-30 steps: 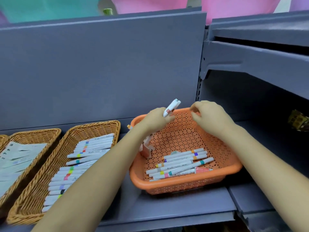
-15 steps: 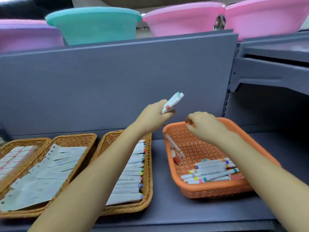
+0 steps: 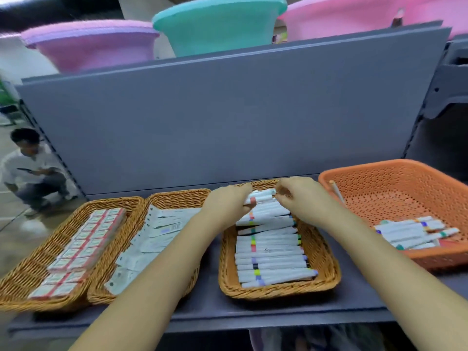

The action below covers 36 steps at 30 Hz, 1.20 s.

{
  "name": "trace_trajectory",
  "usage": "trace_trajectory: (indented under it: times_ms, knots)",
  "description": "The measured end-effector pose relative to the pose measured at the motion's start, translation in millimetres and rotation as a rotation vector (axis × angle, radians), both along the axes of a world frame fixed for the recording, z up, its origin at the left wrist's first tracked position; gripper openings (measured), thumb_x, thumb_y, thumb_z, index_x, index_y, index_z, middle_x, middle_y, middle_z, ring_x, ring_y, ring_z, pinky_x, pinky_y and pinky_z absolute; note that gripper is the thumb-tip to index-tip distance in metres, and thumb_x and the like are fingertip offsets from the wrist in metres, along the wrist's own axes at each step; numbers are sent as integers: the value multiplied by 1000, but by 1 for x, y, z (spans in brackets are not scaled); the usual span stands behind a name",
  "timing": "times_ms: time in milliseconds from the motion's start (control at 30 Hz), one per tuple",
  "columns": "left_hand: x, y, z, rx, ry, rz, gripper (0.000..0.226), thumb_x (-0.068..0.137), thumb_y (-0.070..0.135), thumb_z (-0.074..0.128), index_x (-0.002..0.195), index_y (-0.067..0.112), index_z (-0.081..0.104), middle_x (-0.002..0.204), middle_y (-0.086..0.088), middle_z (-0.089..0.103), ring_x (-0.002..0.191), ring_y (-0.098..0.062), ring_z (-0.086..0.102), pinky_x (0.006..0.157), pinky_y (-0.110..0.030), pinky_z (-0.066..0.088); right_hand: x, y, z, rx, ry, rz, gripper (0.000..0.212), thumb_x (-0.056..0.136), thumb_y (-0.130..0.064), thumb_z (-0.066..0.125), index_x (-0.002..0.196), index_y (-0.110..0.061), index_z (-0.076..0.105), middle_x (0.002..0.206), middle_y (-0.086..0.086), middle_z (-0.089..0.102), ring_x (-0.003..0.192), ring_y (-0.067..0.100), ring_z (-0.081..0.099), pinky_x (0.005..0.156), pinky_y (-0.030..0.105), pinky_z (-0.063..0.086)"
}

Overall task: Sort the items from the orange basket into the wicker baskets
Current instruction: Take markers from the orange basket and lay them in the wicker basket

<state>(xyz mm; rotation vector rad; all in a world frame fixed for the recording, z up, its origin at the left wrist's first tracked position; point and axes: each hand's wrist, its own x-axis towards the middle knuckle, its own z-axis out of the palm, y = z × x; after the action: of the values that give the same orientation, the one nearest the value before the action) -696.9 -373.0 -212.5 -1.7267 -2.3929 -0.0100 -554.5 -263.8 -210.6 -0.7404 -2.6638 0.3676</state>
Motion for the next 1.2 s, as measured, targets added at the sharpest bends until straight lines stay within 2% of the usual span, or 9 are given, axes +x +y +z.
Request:
trace_trajectory:
  times_ms: [167, 433, 667, 800, 867, 933, 1000, 1100, 1200]
  knots:
    - [-8, -9, -16, -31, -27, -80, 18, 98, 37, 44, 101, 20, 42, 97, -2, 62, 84, -23, 55, 62, -32, 40, -6, -12, -8, -162, 72, 65, 24, 90, -15, 58, 114, -14, 64, 110, 0, 65, 99, 14, 58, 89, 29, 47]
    - [-24, -4, -31, 6, -66, -45, 18, 97, 39, 46, 93, 24, 37, 93, 1, 61, 76, -16, 50, 58, -27, 34, 2, 12, -23, -312, 244, 34, 13, 89, -12, 62, 90, -24, 62, 82, -14, 58, 77, 3, 54, 63, 7, 40]
    - [-44, -3, -36, 23, -159, 74, 17, 97, 40, 46, 102, 23, 45, 87, 5, 57, 75, -14, 51, 54, -23, 37, 16, 37, -38, -643, 458, 14, 10, 86, -16, 66, 88, -25, 68, 86, -5, 69, 84, 11, 67, 79, 27, 53]
    - [-46, -1, -38, 13, -157, 77, 21, 97, 42, 45, 103, 23, 46, 87, 4, 58, 76, -15, 54, 54, -23, 40, 13, 32, -34, -968, 667, 90, 12, 89, -8, 60, 88, -16, 69, 87, 0, 70, 91, 17, 68, 84, 26, 54]
    - [-48, 0, -39, 23, -171, 73, 21, 97, 44, 44, 102, 23, 46, 88, 3, 60, 76, -15, 55, 56, -24, 43, 10, 28, -28, -1020, 709, 116, 12, 91, -8, 57, 93, -15, 67, 85, 0, 69, 92, 16, 67, 84, 26, 55]
    - [-50, 1, -39, 21, -178, 64, 21, 97, 44, 44, 102, 23, 46, 87, 3, 60, 76, -14, 55, 58, -25, 44, 6, 22, -20, -944, 723, 148, 16, 92, -8, 56, 97, -18, 66, 86, -1, 68, 90, 11, 67, 82, 25, 55]
    - [-53, 1, -38, 19, -177, 47, 21, 97, 43, 44, 102, 23, 46, 86, 4, 58, 75, -14, 54, 54, -23, 39, 0, 14, -13, -677, 635, 155, 18, 94, -11, 54, 102, -21, 67, 87, -5, 66, 87, 4, 64, 81, 20, 53]
    - [-59, -2, -36, 27, -186, 33, 18, 97, 42, 46, 100, 24, 44, 90, 2, 61, 76, -15, 54, 55, -24, 39, -16, 3, -14, -138, 277, 215, 23, 98, -23, 48, 109, -12, 66, 95, 1, 64, 91, 12, 56, 83, 29, 46]
    - [-66, -5, -35, -1, -180, 27, 15, 97, 40, 46, 95, 27, 38, 87, 2, 57, 75, -16, 51, 57, -28, 38, -35, -5, -33, -26, -84, 309, 29, 97, -23, 49, 123, -20, 60, 108, 0, 61, 101, 16, 54, 84, 27, 40]
